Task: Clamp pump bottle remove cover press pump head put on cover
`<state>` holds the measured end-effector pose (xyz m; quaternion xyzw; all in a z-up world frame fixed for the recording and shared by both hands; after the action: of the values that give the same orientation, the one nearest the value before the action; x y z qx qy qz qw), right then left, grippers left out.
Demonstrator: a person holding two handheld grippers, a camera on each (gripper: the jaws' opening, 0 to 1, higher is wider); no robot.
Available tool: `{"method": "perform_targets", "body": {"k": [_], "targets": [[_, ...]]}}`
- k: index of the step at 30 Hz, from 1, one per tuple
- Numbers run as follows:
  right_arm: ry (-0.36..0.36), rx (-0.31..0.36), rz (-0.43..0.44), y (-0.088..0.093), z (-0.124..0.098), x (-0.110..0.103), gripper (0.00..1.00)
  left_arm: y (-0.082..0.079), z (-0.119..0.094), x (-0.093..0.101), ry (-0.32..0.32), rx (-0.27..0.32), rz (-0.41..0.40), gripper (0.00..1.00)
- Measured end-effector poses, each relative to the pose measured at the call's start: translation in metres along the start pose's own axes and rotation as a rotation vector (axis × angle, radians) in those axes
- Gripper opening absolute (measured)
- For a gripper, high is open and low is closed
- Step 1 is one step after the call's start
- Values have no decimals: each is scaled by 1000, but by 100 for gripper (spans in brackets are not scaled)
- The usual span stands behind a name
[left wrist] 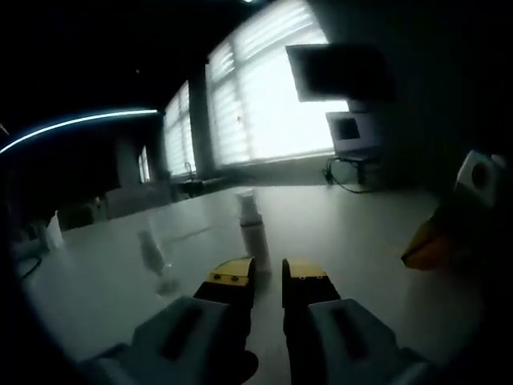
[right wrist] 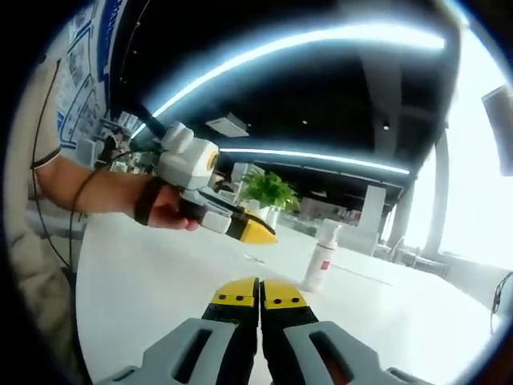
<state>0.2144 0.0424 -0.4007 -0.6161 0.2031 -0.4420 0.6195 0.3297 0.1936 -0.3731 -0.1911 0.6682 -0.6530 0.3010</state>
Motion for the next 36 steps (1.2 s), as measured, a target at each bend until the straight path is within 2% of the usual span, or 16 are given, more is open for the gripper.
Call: {"method": "perform_targets", "body": {"k": [4,9,19,21,28,30,36], "targets": [[11,-3,13,1,0,2,0,1,10,-4,7,-11,-31,6],[11,-11,8,2,0,2,0,2,22,0,33,-5,-74,10],[15,-8,6,1,1,4,0,11,48,2,-18,-19,-60,16],[15,-8,5,1,0,4,0,14,50,-3,-65,-36,-13,16],[15,-7,8,1,0,4,0,18,53,4,-89,-46,-29,20],[20,-7,16,2,0,6,0,19,58,2,-81,-47,-42,21],[31,-15,38,3,0,6,0,20,68,12,-72,-59,-52,26]]}}
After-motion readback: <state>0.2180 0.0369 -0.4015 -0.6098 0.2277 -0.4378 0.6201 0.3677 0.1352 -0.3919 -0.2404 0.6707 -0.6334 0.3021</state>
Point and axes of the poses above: the point that each gripper's makers call its tool centre point, and the gripper's own axes: z roughly forward along the fingers, x roughly to its right, y roughly out of its underside, the point moved 7 cm from there along -z, roughly backward along the fingers, and after that the axes turned 7 degrees about x, right-handed, at the moved point
